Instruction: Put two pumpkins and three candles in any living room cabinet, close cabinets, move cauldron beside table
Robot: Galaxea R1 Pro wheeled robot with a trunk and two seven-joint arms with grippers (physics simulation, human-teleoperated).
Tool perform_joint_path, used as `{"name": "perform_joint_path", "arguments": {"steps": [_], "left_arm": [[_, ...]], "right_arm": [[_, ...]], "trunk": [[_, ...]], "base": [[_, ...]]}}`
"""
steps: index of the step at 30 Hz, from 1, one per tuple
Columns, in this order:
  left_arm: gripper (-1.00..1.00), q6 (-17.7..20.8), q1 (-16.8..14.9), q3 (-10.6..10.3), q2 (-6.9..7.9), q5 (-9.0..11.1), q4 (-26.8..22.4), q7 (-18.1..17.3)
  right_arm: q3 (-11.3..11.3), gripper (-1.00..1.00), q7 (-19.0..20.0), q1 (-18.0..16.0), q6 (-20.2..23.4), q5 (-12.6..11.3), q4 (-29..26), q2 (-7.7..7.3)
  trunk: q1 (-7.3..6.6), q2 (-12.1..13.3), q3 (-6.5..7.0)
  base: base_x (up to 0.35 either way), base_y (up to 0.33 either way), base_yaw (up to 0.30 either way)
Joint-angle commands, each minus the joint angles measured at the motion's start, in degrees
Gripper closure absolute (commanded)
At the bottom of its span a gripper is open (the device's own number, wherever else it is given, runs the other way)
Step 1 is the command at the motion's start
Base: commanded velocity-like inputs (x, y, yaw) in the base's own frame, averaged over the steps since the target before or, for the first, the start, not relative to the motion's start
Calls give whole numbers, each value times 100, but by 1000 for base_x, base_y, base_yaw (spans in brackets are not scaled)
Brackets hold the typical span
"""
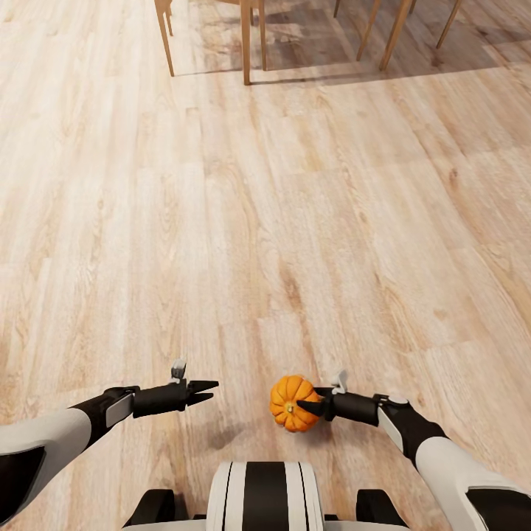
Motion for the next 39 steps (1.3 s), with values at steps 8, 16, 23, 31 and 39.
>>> {"name": "perform_joint_path", "arguments": {"steps": [8,16,23,31,39], "left_arm": [[-100,0,0,2,6,0,2,-1],[-100,0,0,1,9,0,3,-2],[-100,0,0,2,14,0,3,-2],[-100,8,0,10,111,16,185,-2],[-100,6,0,19,89,18,258,6]], "right_arm": [[-347,100,946,-1,312,-202,-218,-177],[-824,100,1347,-1,462,-243,-298,-465],[-1150,100,1432,-1,698,-237,-299,-645],[-1167,100,1387,-1,764,-240,-299,-668],[-1160,100,1376,-1,739,-243,-299,-652]], "trunk": [[0,0,0],[0,0,0],[0,0,0],[0,0,0],[0,0,0]], "base": [[0,0,0],[0,0,0],[0,0,0],[0,0,0],[0,0,0]]}}
